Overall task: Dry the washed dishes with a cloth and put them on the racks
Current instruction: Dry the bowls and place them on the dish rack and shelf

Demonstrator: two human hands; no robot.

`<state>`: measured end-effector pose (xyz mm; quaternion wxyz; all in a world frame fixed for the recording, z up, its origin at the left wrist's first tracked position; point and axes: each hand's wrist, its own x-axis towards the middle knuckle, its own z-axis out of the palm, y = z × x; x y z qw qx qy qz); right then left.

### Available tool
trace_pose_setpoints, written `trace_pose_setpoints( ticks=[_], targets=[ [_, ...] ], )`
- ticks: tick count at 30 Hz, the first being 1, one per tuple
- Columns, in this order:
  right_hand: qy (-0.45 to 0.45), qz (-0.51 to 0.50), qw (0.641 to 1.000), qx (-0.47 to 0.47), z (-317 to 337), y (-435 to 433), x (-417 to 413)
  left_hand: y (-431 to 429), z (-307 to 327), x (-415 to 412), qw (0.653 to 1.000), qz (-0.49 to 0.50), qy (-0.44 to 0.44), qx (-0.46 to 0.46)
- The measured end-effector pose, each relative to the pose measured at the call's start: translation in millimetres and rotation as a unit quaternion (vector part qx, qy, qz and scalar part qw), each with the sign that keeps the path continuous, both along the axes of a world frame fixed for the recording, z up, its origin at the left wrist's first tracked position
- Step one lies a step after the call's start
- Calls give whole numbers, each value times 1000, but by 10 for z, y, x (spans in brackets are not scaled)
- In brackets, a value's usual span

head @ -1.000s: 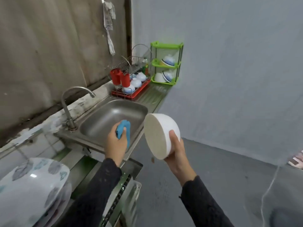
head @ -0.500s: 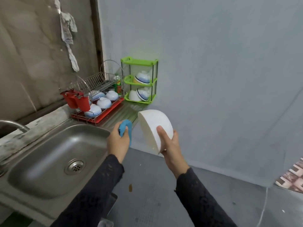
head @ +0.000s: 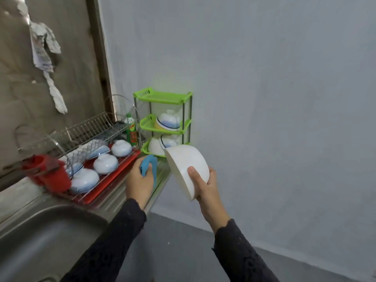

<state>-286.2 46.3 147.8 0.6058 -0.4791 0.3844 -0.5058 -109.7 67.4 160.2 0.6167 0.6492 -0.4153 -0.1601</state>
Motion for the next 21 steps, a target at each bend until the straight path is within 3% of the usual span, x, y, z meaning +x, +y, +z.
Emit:
trace_pose_setpoints(
  ticks=[8, 14, 21],
  targets=[
    [-18, 24, 998, -61, 694, -1653, 537, -1624, 547, 489, 999, 27, -18, -34],
    [-24, 42, 993, -110, 890, -2322, 708, -2260, 580, 649, 997, 24, -8, -68],
    [-31, 84, 980, -175, 1245, -3245, 917, -2858, 641, 807, 990, 91, -41, -95]
  ],
)
